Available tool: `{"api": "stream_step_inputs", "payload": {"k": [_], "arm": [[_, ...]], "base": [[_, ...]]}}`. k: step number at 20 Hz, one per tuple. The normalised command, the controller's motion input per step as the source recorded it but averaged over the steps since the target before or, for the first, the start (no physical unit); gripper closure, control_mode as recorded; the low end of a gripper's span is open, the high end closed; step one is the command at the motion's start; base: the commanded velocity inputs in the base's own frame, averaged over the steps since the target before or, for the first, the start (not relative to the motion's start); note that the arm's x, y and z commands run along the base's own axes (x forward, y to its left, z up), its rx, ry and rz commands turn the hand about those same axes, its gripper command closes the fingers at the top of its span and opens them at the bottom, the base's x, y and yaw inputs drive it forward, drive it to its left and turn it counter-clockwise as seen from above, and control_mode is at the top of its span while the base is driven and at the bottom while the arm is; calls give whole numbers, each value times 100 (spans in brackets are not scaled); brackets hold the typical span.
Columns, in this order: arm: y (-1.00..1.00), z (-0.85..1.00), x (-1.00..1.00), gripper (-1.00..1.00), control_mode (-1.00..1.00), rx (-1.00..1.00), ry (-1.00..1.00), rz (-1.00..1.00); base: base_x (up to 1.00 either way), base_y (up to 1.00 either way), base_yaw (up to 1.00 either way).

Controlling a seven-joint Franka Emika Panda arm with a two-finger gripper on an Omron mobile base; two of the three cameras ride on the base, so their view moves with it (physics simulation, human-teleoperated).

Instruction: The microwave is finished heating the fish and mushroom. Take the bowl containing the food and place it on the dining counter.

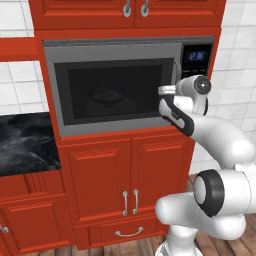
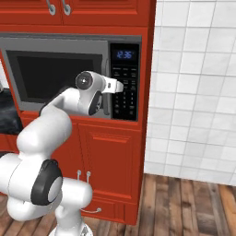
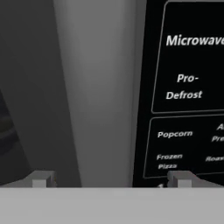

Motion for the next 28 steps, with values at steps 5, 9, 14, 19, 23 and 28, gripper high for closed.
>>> {"api": "stream_step_inputs", "payload": {"k": [5,9,14,19,23,28], "arm": [[0,-4,51,100,-100,0,0,0],[0,0,7,100,-100,0,0,0],[0,0,0,100,-100,0,0,0],[0,0,-8,100,-100,0,0,0],[0,1,-38,100,-100,0,-1,1],[2,20,-75,100,-100,0,-7,2]], "base": [[0,0,0],[0,0,0],[0,0,0],[0,0,0],[0,0,0],[0,0,0]]}}
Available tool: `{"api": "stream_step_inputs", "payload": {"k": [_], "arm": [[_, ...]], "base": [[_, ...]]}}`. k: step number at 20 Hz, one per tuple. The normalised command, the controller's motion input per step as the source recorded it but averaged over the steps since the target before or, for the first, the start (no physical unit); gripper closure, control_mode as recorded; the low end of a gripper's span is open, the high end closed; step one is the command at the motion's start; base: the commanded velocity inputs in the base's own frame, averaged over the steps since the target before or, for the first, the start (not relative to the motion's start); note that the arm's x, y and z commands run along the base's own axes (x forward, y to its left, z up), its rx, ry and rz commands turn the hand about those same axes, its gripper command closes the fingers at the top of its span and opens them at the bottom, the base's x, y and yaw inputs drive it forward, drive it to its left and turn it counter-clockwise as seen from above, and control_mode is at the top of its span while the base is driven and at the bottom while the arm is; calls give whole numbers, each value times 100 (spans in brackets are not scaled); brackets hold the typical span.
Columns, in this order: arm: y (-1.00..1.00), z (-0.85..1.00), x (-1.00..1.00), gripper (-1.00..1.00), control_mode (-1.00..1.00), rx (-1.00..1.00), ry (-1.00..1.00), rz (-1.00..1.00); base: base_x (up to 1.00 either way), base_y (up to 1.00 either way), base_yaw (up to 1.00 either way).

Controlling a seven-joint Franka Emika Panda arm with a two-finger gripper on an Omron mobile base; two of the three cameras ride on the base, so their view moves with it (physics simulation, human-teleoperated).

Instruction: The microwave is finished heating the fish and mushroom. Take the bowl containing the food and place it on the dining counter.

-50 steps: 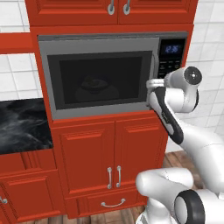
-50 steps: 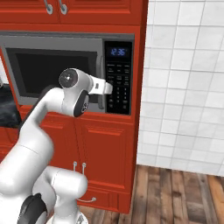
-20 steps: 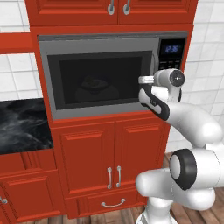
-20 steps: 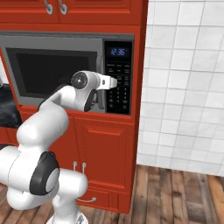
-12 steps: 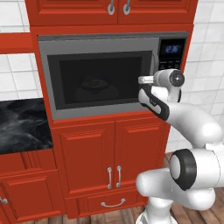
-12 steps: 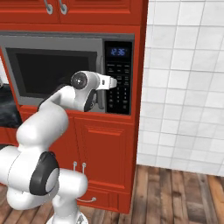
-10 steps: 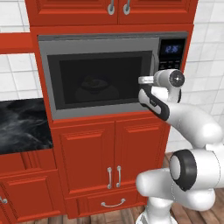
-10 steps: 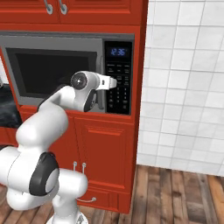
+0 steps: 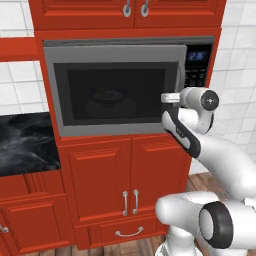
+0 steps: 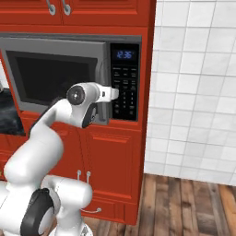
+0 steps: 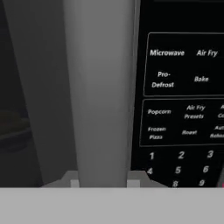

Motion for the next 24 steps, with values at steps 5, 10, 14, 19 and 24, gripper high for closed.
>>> {"api": "stream_step_inputs", "payload": {"k": [5,10,14,19,24], "arm": [[17,47,-100,100,-100,0,-15,0],[38,70,-100,100,-100,0,-23,-1],[62,80,-100,100,-100,0,-18,-7],[73,83,-100,100,-100,0,-15,-9],[86,78,-100,100,-100,-3,-12,-10]], "base": [[0,0,0],[0,0,0],[0,0,0],[0,0,0],[0,0,0]]}}
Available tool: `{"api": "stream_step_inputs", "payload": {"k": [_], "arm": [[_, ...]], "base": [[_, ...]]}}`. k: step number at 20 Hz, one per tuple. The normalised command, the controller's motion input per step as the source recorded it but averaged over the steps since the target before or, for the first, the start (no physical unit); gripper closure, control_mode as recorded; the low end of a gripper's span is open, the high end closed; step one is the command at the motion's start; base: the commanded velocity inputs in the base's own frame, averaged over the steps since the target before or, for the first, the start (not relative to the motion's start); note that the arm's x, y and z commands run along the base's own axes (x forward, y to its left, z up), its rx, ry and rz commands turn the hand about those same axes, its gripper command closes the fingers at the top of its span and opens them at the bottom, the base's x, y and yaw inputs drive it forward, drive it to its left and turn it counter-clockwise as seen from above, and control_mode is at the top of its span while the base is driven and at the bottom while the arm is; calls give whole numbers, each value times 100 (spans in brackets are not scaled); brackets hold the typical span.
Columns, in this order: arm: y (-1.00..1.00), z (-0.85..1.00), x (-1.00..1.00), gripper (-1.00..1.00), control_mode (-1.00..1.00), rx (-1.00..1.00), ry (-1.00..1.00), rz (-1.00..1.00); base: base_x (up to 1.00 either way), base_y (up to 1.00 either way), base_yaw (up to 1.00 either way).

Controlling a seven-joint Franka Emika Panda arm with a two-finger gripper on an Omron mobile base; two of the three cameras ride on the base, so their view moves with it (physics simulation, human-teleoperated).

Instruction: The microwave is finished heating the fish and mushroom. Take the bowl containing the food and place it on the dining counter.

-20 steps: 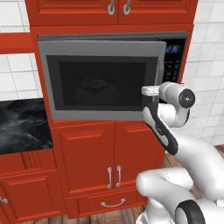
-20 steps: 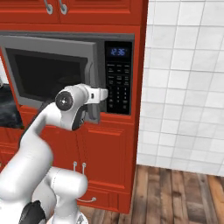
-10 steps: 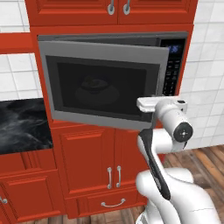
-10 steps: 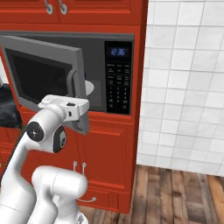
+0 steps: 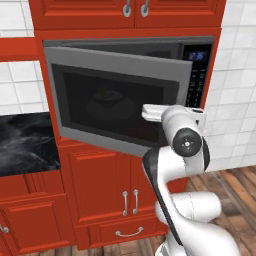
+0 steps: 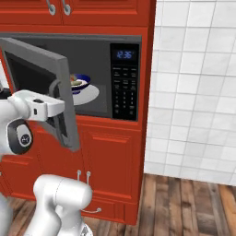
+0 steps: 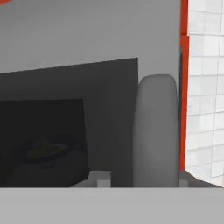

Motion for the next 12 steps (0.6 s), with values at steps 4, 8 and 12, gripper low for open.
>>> {"api": "stream_step_inputs", "payload": {"k": [4,8,12], "arm": [[52,21,-100,-100,-100,-4,-14,2],[5,-11,-100,-100,-100,-9,0,15],[0,-10,-100,-100,-100,-8,0,15]], "base": [[0,0,0],[0,0,0],[0,0,0]]}}
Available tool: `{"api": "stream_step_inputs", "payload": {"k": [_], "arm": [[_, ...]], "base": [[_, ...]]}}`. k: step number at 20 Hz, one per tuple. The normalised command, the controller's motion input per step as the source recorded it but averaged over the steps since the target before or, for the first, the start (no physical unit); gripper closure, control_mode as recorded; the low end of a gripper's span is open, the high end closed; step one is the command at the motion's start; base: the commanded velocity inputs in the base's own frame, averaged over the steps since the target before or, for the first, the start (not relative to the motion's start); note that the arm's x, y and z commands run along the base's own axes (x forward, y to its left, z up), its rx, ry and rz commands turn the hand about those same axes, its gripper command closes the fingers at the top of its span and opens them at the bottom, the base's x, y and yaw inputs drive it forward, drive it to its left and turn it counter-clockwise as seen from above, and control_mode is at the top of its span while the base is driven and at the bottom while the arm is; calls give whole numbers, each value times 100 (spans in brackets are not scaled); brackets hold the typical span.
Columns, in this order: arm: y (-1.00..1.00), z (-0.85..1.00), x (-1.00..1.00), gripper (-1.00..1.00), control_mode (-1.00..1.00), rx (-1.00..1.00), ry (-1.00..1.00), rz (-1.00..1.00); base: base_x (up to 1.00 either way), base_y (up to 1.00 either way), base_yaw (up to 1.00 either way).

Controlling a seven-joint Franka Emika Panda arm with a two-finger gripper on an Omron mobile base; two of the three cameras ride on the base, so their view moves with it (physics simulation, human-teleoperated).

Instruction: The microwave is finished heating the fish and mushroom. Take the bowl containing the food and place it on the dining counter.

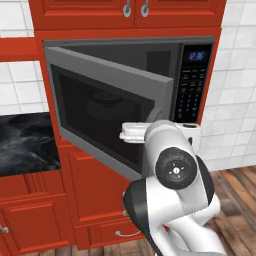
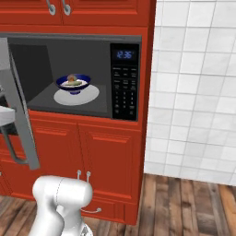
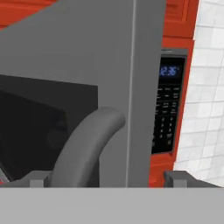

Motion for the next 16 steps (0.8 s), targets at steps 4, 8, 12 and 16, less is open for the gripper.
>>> {"api": "stream_step_inputs", "payload": {"k": [4,8,12,16], "arm": [[0,-13,-100,-100,-100,-7,0,15],[0,-5,-98,-100,-100,-3,0,15],[37,0,-31,-100,-100,0,-9,3],[37,0,1,-100,-100,0,-5,-1]], "base": [[0,0,0],[0,0,0],[0,0,0],[0,0,0]]}}
